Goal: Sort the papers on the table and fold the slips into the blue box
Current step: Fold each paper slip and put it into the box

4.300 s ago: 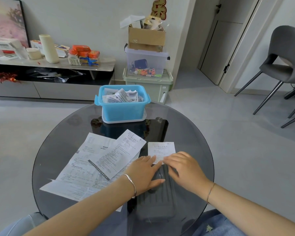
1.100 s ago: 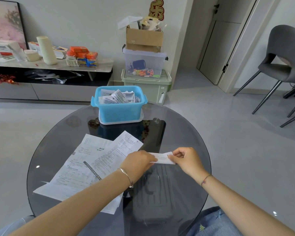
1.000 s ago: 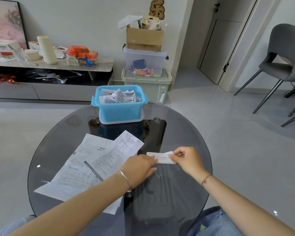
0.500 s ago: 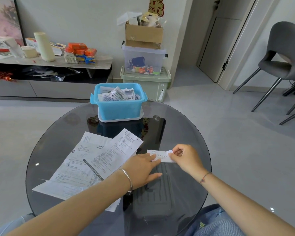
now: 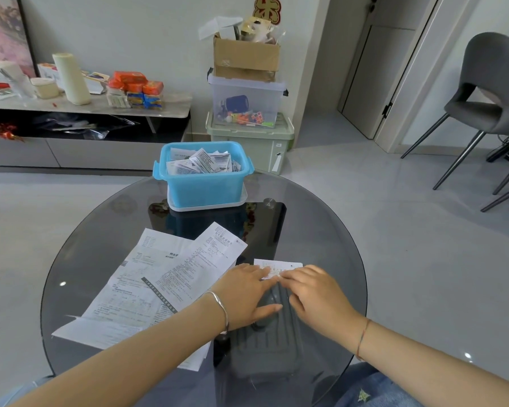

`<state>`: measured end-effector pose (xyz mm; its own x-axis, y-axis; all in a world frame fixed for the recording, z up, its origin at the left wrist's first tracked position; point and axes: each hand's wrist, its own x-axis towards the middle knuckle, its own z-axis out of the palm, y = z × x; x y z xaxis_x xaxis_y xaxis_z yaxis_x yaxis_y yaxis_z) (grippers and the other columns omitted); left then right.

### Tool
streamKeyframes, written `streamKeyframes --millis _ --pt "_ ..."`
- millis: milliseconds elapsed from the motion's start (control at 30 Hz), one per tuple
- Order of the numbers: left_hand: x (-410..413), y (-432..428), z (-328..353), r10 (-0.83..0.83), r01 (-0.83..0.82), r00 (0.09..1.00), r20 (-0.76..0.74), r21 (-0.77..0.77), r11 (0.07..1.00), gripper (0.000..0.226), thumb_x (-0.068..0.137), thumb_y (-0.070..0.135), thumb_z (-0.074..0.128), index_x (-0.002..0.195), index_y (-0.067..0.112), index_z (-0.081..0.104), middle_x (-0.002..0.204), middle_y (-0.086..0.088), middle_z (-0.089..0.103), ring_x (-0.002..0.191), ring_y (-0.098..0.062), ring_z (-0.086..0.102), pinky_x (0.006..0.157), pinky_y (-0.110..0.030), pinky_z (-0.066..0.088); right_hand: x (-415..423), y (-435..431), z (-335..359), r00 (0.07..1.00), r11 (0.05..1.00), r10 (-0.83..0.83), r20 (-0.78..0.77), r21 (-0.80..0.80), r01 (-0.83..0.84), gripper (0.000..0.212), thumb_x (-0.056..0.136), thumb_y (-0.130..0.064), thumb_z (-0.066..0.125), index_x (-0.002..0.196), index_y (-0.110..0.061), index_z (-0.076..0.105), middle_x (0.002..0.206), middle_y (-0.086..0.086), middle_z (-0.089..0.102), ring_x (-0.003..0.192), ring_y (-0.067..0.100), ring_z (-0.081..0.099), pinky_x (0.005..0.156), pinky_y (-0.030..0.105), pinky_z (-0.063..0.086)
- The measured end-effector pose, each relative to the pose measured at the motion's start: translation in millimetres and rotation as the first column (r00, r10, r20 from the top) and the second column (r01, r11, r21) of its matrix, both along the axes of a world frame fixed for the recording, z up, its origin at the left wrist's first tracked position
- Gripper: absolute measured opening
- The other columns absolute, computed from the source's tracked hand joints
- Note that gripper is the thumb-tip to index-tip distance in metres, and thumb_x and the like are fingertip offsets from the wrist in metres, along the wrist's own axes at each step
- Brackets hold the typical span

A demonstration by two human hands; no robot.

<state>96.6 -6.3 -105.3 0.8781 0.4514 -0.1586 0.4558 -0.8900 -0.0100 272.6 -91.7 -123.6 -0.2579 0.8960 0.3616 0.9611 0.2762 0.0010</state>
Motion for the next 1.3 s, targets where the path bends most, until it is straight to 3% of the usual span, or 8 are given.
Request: streamKeyframes --millis 200,367,533,833,1000,1100,1233,1300 --pt "-4 4 1 -0.03 0.03 1.0 0.003 0.029 0.999 0.084 0.087 0.069 0.004 0.143 0.016 0.038 0.147 -0.003 0.042 0.132 -0.02 0.042 0.115 -0.035 0.024 13 0 -2 0.998 1.0 -0.022 0.06 0.021 0.021 0.029 0.071 -0.014 0.053 0.089 -0.018 0.075 0.099 -0.003 0.071 0.086 0.016 0.065 0.092 0.025 0.039" --pt "-13 6 0 -0.015 0.014 1.0 0.028 0.037 0.999 0.065 0.097 0.058 0.023 0.143 0.014 0.038 0.146 -0.002 0.043 0.132 -0.019 0.041 0.115 -0.033 0.023 22 -10 0 0.997 0.998 -0.061 0.047 -0.028 0.063 0.032 0.063 -0.01 0.062 0.091 -0.018 0.077 0.101 -0.001 0.072 0.086 0.016 0.068 0.09 0.033 0.051" --pt "-20 8 -3 -0.018 0.012 0.997 0.081 0.076 0.997 0.094 0.075 0.065 -0.006 0.132 0.015 0.048 0.131 -0.001 0.056 0.116 -0.018 0.054 0.105 -0.035 0.039 32 -19 -3 0.987 0.985 -0.16 -0.022 -0.062 0.158 0.034 0.068 -0.01 0.059 0.095 -0.019 0.077 0.107 -0.004 0.072 0.091 0.016 0.069 0.091 0.029 0.044" --pt "-15 14 4 0.03 -0.031 0.999 0.017 0.053 0.998 0.049 0.097 0.052 0.032 0.121 0.015 0.054 0.117 -0.003 0.061 0.103 -0.019 0.058 0.092 -0.033 0.047 9 -3 16 0.994 0.994 -0.105 -0.021 -0.007 0.105 0.031 0.071 -0.028 0.083 0.097 -0.016 0.069 0.103 -0.002 0.072 0.087 0.016 0.069 0.075 0.029 0.056" --pt "-16 14 13 0.07 -0.069 0.996 0.06 -0.008 0.998 0.046 0.096 0.052 0.037 0.126 0.021 0.054 0.115 0.0 0.061 0.102 -0.017 0.058 0.088 -0.028 0.044 1 15 16 0.987 0.959 -0.124 0.107 -0.241 0.146 0.027 0.099 -0.026 0.044 0.122 -0.017 0.055 0.118 0.0 0.064 0.105 0.023 0.06 0.082 0.037 0.049" --pt "-17 11 16 0.141 -0.127 0.98 0.144 -0.097 0.987 0.052 0.096 0.049 0.042 0.142 0.025 0.04 0.135 0.002 0.053 0.119 -0.017 0.052 0.099 -0.028 0.04 -1 19 20 0.983 0.973 -0.094 0.157 -0.197 0.125 0.026 0.091 -0.015 0.054 0.116 -0.016 0.06 0.096 0.003 0.069 0.082 0.024 0.066 0.061 0.034 0.051" --pt "-21 4 25 0.246 -0.16 0.864 0.439 -0.224 0.961 0.068 0.096 0.039 0.049 0.152 0.026 0.013 0.154 0.007 0.028 0.136 -0.012 0.036 0.106 -0.026 0.035 2 14 21 0.967 0.98 -0.173 -0.186 -0.136 0.149 0.03 0.086 -0.008 0.06 0.113 -0.02 0.06 0.069 0.001 0.066 0.054 0.02 0.059 0.046 0.027 0.04" --pt "-16 0 30 0.446 -0.226 0.749 0.49 -0.444 0.867 0.074 0.095 0.037 0.053 0.152 0.025 0.009 0.15 0.006 0.033 0.133 -0.014 0.041 0.105 -0.027 0.036 3 9 29 0.706 0.957 -0.276 -0.652 -0.252 0.141 0.024 0.093 -0.009 0.053 0.114 -0.022 0.054 0.086 0.0 0.07 0.072 0.014 0.066 0.059 0.02 0.048"
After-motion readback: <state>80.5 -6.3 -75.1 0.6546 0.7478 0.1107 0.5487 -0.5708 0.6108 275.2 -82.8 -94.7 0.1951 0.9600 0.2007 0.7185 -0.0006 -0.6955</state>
